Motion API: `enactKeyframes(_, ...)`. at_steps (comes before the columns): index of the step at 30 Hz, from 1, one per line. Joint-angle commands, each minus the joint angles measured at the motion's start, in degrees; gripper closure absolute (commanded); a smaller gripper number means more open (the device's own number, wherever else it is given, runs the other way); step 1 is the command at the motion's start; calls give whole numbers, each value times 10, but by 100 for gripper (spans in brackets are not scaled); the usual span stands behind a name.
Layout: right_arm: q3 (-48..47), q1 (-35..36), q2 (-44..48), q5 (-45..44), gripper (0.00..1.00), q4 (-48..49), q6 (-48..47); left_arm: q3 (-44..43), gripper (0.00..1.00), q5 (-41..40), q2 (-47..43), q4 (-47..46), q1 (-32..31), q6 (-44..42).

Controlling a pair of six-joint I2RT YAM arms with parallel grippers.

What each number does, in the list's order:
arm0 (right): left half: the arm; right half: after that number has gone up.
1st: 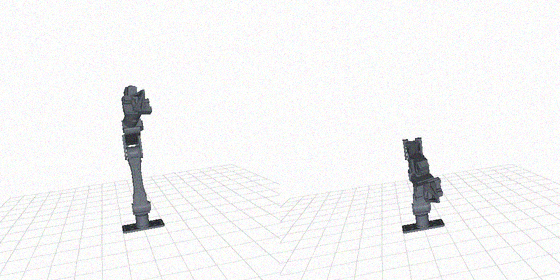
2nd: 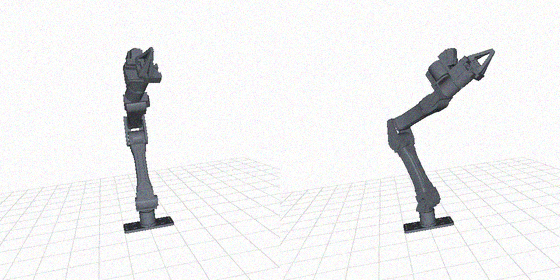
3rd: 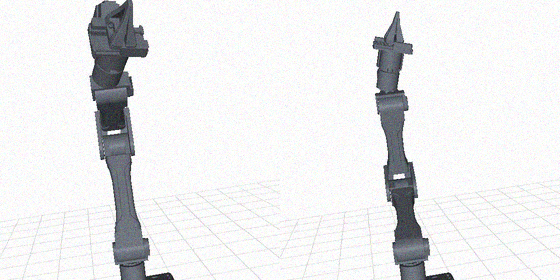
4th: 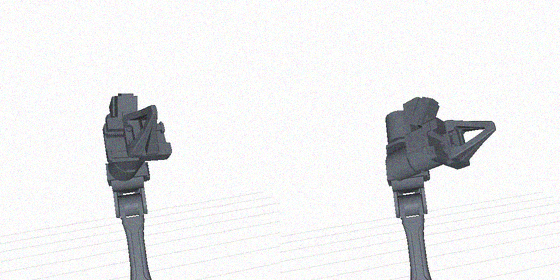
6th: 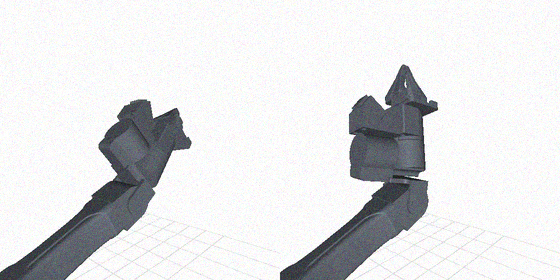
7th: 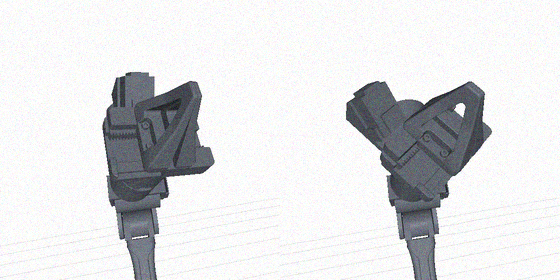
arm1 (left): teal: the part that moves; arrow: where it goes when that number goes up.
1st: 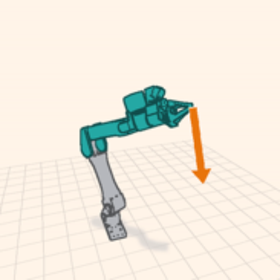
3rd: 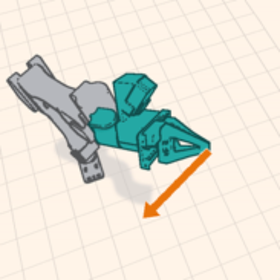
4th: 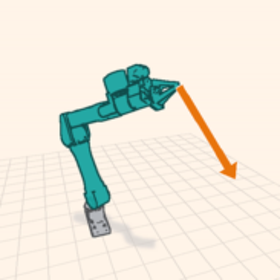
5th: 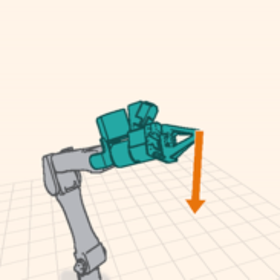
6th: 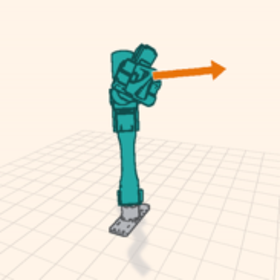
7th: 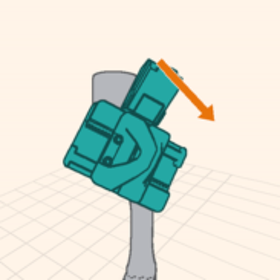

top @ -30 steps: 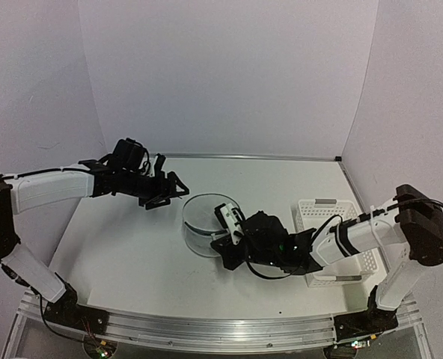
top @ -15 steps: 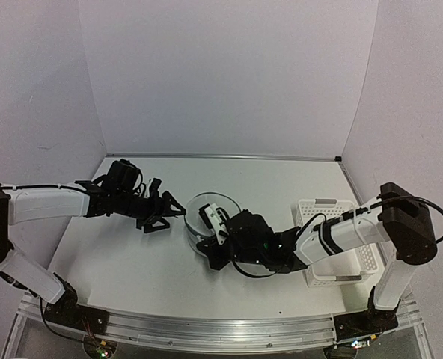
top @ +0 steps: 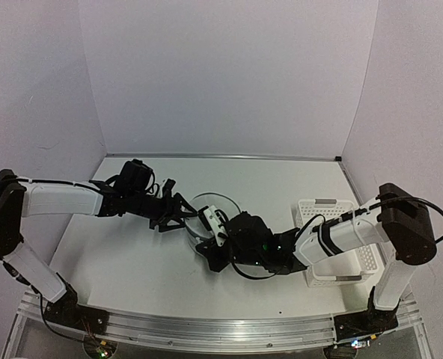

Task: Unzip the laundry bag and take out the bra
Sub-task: Hold the laundry bag at the center of the board, then unzip the zipper of the laundry bag.

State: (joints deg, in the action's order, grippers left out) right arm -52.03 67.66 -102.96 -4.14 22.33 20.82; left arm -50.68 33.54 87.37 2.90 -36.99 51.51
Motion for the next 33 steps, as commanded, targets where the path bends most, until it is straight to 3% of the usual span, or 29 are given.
enactKeyframes(1, -12, 5, 6, -10, 100, 14, -1, -32, 44, 14, 7, -27, -4, 4)
enactKeyframes(3, -9, 5, 9, -13, 100, 14, 1, -31, 51, 13, 7, -27, -4, 5)
enactKeyframes(12, 23, 6, 31, -33, 100, 11, 14, -29, 100, 8, 8, -44, -5, 9)
enactKeyframes(27, 141, 3, 133, -130, 100, -19, 34, -32, 100, 7, -3, -33, -4, -35)
enactKeyframes(33, 174, -40, 166, -120, 100, -29, 27, -52, 100, -3, -16, 34, -4, -88)
